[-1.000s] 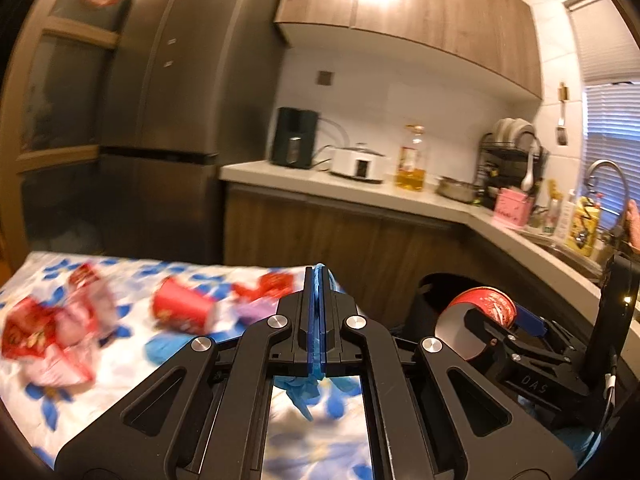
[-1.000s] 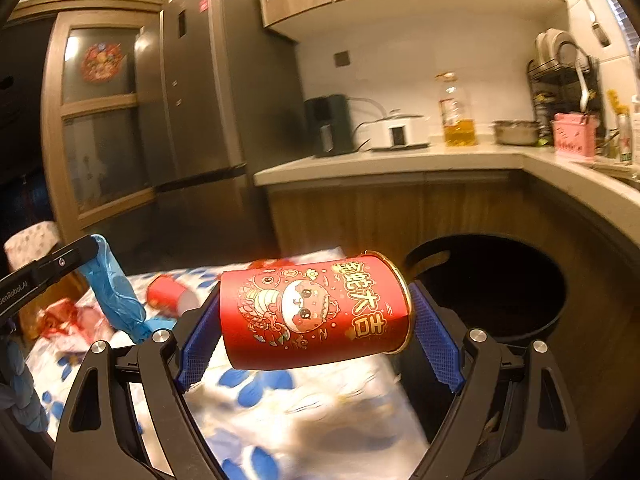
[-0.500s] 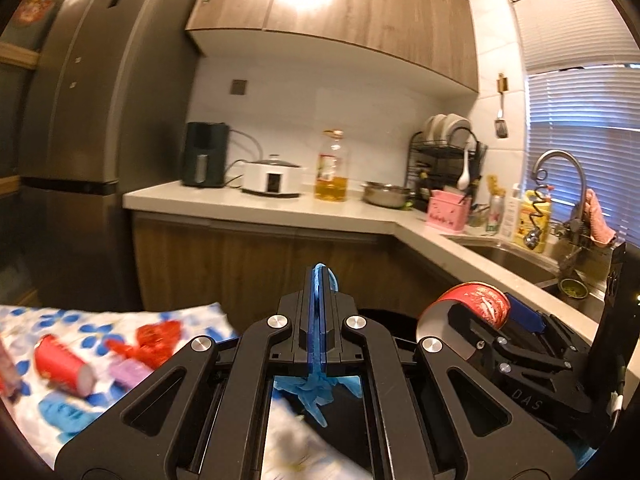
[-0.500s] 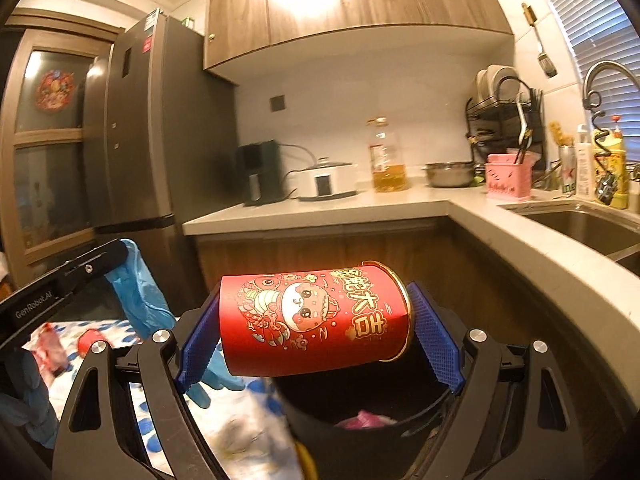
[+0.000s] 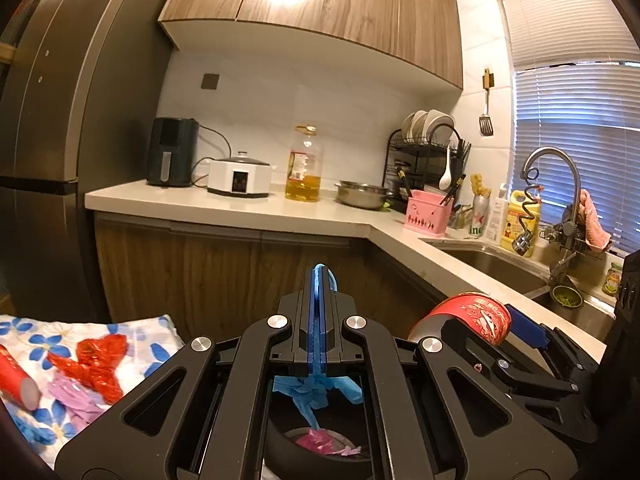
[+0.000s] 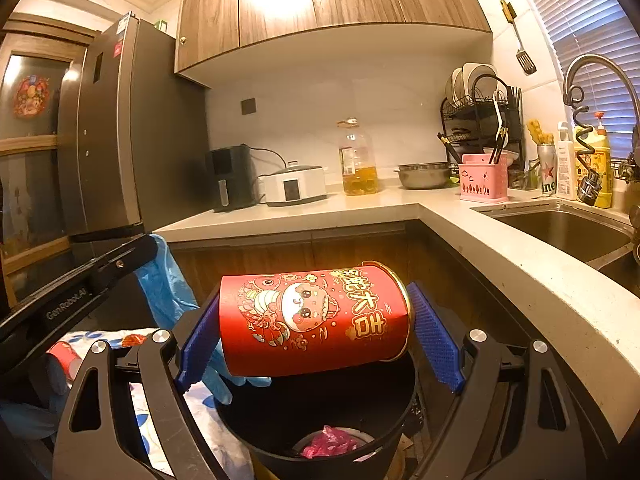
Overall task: Collect trash
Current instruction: 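Carry the red canister and blue glove over the black bin, then open both tools to drop the canister and glove into the bin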
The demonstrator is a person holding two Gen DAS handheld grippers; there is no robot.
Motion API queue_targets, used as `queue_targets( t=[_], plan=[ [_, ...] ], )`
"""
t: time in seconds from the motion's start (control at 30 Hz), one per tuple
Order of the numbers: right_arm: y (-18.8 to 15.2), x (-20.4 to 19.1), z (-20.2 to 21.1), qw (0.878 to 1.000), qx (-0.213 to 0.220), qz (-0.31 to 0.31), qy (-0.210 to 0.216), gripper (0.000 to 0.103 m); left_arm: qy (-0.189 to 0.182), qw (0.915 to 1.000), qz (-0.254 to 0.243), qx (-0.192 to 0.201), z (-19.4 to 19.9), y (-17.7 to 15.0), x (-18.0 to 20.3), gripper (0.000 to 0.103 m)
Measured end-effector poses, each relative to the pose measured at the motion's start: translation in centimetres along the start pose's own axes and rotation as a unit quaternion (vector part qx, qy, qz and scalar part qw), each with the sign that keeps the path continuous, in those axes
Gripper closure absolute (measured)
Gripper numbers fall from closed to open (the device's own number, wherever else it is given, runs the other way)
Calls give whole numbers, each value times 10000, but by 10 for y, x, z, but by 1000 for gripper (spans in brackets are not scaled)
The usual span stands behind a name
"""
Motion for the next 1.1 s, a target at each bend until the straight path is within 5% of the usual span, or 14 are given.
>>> queue_targets(
  t=[0.67,0.73,0.8,0.97,1.1],
  plan=[
    [-6,3,-21,9999,-96,-51,8,19,-119,9985,-88,-520,-40,-29,-11,100],
    [-7,3,-23,9999,-102,-68,-2,19,-164,9981,-76,-588,-42,-31,-14,91],
    [-8,2,-24,9999,-120,-81,-6,19,-168,9980,-47,-601,-42,-33,-16,61],
    [-9,-1,-26,9999,-125,-94,-21,19,154,9983,114,-542,-30,-35,-34,27],
    [-9,-1,-29,9999,-118,-124,13,19,642,9960,265,-554,-17,-41,-62,22]
  ],
)
Point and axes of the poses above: each gripper's, at about its wrist camera, not at the fingertips, and z roughly against the way its jaws point, x to its right, y to its top, the point moved 1 cm from there along -z, roughly the way its jaws point, and after that the axes turned 3 degrees about x, right-handed, at the moved point
